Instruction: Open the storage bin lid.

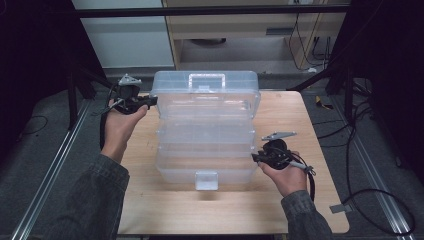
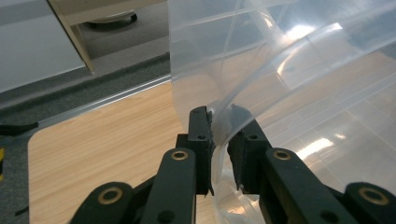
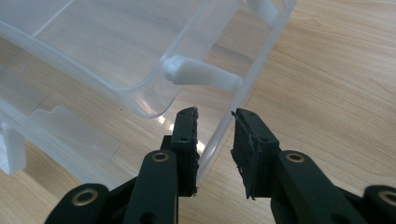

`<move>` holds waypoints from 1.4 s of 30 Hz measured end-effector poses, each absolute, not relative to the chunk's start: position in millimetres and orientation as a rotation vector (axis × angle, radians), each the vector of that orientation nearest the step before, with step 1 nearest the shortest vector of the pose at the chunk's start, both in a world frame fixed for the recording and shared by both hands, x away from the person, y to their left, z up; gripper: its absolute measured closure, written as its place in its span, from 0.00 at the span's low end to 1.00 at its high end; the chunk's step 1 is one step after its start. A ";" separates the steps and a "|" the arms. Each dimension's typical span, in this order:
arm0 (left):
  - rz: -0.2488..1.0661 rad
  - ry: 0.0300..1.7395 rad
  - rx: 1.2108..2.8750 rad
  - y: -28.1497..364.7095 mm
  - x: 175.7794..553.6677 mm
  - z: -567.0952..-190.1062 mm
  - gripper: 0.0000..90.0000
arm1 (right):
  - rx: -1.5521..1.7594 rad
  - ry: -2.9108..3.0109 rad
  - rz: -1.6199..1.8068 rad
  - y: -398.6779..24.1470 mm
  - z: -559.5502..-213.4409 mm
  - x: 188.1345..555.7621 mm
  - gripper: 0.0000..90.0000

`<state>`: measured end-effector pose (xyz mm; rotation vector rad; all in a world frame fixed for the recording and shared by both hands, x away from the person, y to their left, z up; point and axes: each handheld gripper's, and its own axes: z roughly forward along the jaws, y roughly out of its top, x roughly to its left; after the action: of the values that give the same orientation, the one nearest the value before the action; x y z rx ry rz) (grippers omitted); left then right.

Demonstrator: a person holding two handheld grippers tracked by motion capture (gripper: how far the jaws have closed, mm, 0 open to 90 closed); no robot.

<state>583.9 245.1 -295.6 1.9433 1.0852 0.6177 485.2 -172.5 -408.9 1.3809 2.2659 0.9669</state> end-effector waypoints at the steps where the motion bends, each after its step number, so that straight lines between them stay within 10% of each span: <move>1: 0.623 1.083 1.950 244.8 584.1 -294.9 0.88 | 1.381 2.265 0.967 -172.5 -408.9 485.3 0.78; 42: 0.539 1.147 1.915 246.9 614.5 -290.2 0.88 | 1.369 2.266 0.964 -173.2 -409.0 488.3 0.78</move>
<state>614.5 246.9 -290.2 1.9155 1.1467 0.5388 488.3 -173.2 -409.0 1.3685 2.2656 0.9644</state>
